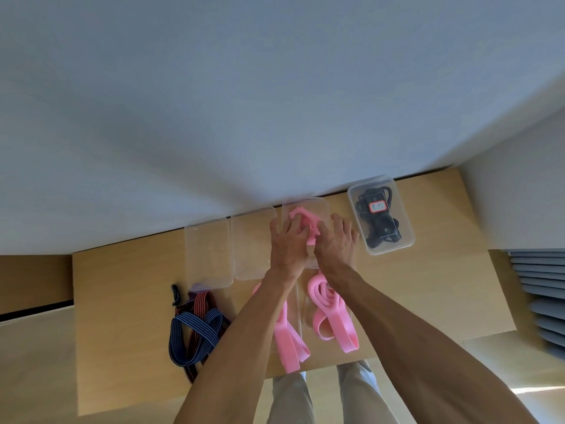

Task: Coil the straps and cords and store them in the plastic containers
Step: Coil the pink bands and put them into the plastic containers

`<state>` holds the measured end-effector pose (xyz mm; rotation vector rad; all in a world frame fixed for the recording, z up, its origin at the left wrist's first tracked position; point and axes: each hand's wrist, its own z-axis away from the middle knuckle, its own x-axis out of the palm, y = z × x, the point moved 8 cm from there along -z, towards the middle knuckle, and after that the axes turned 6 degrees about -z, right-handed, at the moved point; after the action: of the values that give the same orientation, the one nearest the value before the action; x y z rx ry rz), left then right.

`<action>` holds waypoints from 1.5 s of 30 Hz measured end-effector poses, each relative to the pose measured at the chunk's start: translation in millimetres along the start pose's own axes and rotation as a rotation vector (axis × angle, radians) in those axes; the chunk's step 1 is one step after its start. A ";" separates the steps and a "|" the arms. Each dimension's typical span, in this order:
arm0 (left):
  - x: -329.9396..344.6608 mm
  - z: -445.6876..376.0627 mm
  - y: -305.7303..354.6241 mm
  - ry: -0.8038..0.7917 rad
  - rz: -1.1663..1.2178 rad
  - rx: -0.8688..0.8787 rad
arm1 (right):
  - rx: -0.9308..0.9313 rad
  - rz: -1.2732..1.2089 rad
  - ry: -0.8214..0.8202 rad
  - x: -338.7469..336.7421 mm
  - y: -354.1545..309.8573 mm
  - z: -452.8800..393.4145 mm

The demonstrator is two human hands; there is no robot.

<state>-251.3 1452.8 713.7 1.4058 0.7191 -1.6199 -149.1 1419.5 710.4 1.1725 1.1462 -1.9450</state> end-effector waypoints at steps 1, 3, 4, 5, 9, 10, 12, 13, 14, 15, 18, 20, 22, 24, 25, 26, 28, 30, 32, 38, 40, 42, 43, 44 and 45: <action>-0.2 -1.1 -0.1 -0.010 -0.015 -0.007 | 0.005 0.000 -0.001 -1.0 -2.4 -0.3; -3.2 -0.6 -1.4 0.008 -0.011 -0.010 | 0.017 -0.053 0.011 -6.4 -8.1 1.0; -8.2 0.9 -1.9 0.037 0.008 -0.006 | 0.006 -0.084 0.029 -11.2 -11.8 2.6; -15.8 3.6 -2.4 0.079 0.037 -0.003 | -0.014 -0.116 0.053 -17.5 -14.9 5.0; -47.1 25.3 -5.1 0.186 0.174 -0.055 | 0.005 -0.240 0.144 -45.5 -6.6 23.3; -52.9 32.6 -4.2 0.175 0.202 -0.086 | 0.040 -0.261 0.135 -49.8 -0.7 30.0; -56.5 48.3 -0.3 0.089 0.262 -0.155 | 0.135 -0.276 0.040 -52.0 12.6 44.7; -55.4 57.5 2.4 0.044 0.287 -0.193 | 0.182 -0.274 -0.025 -50.4 19.8 53.6; -53.2 66.1 5.8 0.005 0.311 -0.223 | 0.227 -0.271 -0.088 -48.1 26.5 63.3; -49.3 74.1 9.8 -0.036 0.330 -0.244 | 0.271 -0.273 -0.148 -46.1 32.8 73.3; -29.6 95.7 24.8 -0.180 0.361 -0.275 | 0.387 -0.316 -0.294 -38.2 48.3 101.2; -10.3 108.8 32.8 -0.290 0.397 -0.305 | 0.404 -0.279 -0.405 -27.2 53.5 117.4; 7.3 118.7 38.2 -0.358 0.429 -0.348 | 0.417 -0.255 -0.458 -15.4 59.6 129.8; 18.3 122.9 41.9 -0.365 0.473 -0.392 | 0.448 -0.284 -0.454 -4.8 66.6 136.8; 23.0 123.5 41.4 -0.351 0.501 -0.428 | 0.462 -0.308 -0.437 -0.9 69.3 138.2; 28.4 124.4 38.6 -0.337 0.533 -0.487 | 0.473 -0.331 -0.415 2.4 71.3 138.8; 36.3 128.2 29.6 -0.309 0.575 -0.621 | 0.482 -0.359 -0.364 7.0 74.1 138.5; 39.5 127.0 24.8 -0.275 0.585 -0.666 | 0.477 -0.369 -0.309 10.5 75.5 136.0; 39.9 123.4 25.3 -0.261 0.600 -0.663 | 0.475 -0.367 -0.270 13.1 74.2 134.4; 31.1 114.0 31.6 -0.196 0.743 -0.615 | 0.511 -0.400 -0.134 6.4 75.1 129.5; 28.2 115.8 30.5 -0.185 0.841 -0.641 | 0.552 -0.446 -0.132 -1.6 77.9 126.0; 25.0 122.5 29.4 -0.176 0.963 -0.683 | 0.574 -0.478 -0.146 -11.8 79.6 122.4; 21.2 125.3 30.5 -0.174 1.012 -0.679 | 0.576 -0.486 -0.169 -16.2 80.0 121.3; 15.8 127.5 32.3 -0.174 1.045 -0.665 | 0.575 -0.490 -0.205 -19.5 79.6 120.6; 11.5 128.7 34.0 -0.177 1.074 -0.649 | 0.569 -0.490 -0.247 -22.0 78.9 120.3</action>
<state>-283.9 1324.5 732.2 0.8704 0.2323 -0.5616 -122.5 1277.7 729.9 0.9179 0.8170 -2.8326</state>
